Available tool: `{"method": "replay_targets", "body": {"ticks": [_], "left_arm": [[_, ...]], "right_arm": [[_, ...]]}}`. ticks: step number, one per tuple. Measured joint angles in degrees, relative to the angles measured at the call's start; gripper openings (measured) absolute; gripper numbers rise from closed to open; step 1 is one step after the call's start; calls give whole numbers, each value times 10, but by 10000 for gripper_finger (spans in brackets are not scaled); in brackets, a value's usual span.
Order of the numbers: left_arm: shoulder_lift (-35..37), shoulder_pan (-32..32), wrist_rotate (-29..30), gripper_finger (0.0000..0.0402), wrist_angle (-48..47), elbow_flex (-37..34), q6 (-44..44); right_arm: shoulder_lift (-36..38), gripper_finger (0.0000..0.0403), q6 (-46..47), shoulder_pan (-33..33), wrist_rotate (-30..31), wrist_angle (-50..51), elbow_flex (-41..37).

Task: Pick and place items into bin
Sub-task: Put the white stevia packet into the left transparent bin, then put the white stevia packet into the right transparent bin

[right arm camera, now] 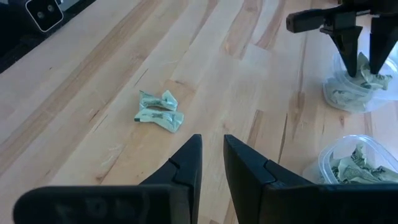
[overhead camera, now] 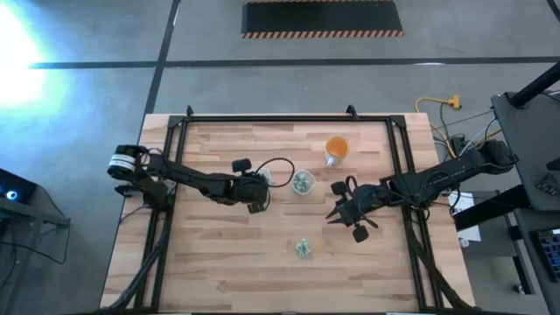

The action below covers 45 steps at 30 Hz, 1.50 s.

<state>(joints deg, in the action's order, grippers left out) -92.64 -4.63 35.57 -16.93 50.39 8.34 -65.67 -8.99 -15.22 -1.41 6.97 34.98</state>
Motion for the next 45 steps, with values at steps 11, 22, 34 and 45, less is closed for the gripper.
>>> {"method": "replay_targets", "body": {"ticks": [11,22,34,45], "left_arm": [[22,13,-8,96,0,16,-18],[42,7,-44,96,0,48,-33],[29,-92,-223,96,190,35,-79],[4,-189,-133,96,232,20,-54]], "right_arm": [[0,56,0,0,0,0,-1],[0,57,0,0,0,0,-5],[0,57,-5,0,0,0,-16],[-57,57,-14,-3,-121,-247,-80]]}}
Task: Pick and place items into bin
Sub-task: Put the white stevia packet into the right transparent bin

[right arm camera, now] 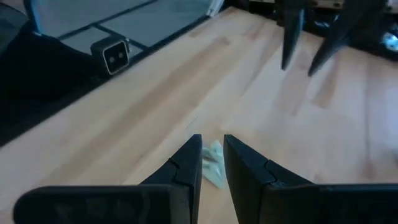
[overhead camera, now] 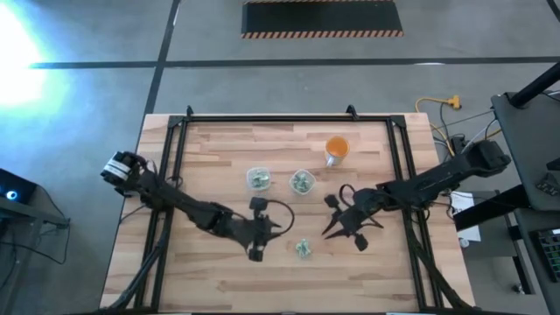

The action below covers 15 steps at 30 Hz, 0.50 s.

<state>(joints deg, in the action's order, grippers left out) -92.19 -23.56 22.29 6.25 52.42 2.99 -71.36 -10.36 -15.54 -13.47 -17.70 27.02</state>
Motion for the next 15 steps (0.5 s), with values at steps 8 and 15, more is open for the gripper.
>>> {"method": "replay_targets", "body": {"ticks": [8,15], "left_arm": [[2,-31,49,96,-3,-44,83],[15,-31,68,96,3,-63,93]], "right_arm": [[-124,57,25,-37,-7,-91,14],[-242,81,31,-60,-6,-154,49]]}}
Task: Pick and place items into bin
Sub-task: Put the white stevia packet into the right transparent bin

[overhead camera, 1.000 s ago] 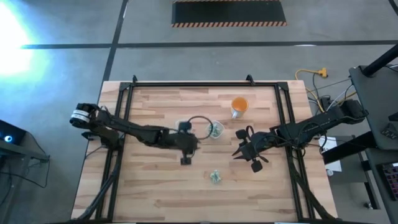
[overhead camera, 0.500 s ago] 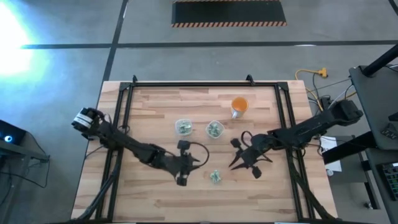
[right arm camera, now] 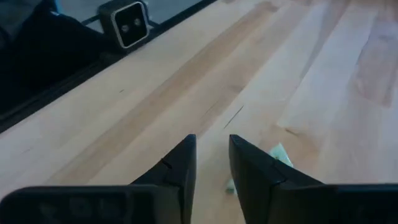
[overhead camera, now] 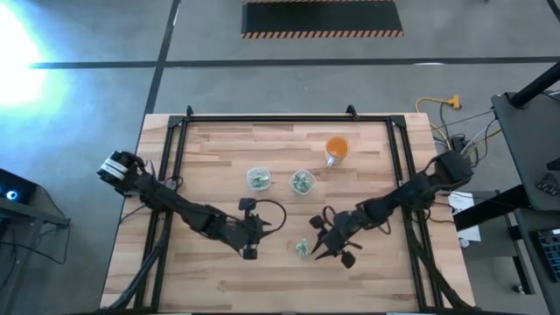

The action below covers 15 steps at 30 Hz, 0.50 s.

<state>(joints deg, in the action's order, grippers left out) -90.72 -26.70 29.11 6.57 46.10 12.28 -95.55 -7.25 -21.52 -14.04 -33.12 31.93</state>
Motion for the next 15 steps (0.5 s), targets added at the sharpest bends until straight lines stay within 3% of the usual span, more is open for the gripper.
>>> {"method": "replay_targets", "body": {"ticks": [11,15], "left_arm": [[9,-1,3,96,-6,-13,11],[9,-2,3,96,-5,-13,13]], "right_arm": [[-78,170,8,2,11,-1,45],[-82,186,8,2,56,8,43]]}}
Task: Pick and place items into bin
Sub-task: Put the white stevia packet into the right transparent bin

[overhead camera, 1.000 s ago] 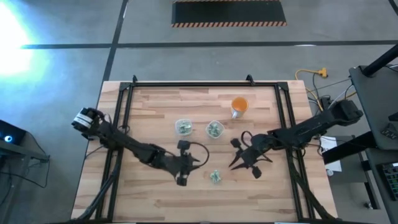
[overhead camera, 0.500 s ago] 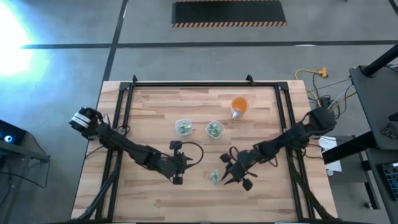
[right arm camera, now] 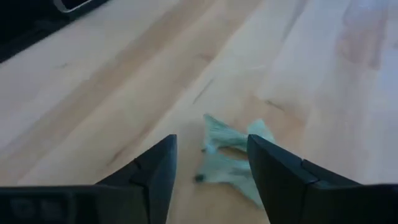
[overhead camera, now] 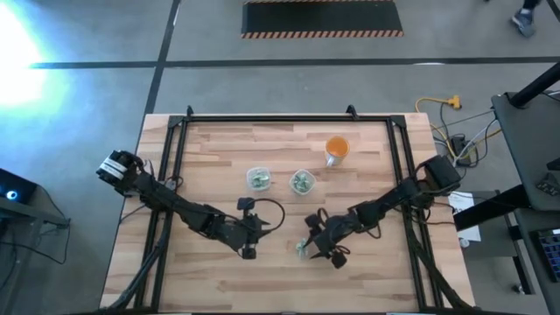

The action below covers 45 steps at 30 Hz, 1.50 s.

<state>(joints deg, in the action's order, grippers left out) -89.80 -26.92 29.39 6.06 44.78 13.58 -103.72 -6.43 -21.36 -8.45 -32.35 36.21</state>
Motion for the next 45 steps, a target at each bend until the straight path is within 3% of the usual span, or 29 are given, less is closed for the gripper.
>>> {"method": "replay_targets", "body": {"ticks": [15,34,39,45], "left_arm": [[0,0,0,96,0,-2,1],[0,0,0,96,0,-2,1],[0,0,0,96,0,-2,0],[0,0,0,96,1,-2,-2]], "right_arm": [[-26,165,1,0,25,6,1],[24,25,-42,1,43,25,0],[64,13,-87,4,92,44,0],[134,12,-139,33,196,96,0]]}}
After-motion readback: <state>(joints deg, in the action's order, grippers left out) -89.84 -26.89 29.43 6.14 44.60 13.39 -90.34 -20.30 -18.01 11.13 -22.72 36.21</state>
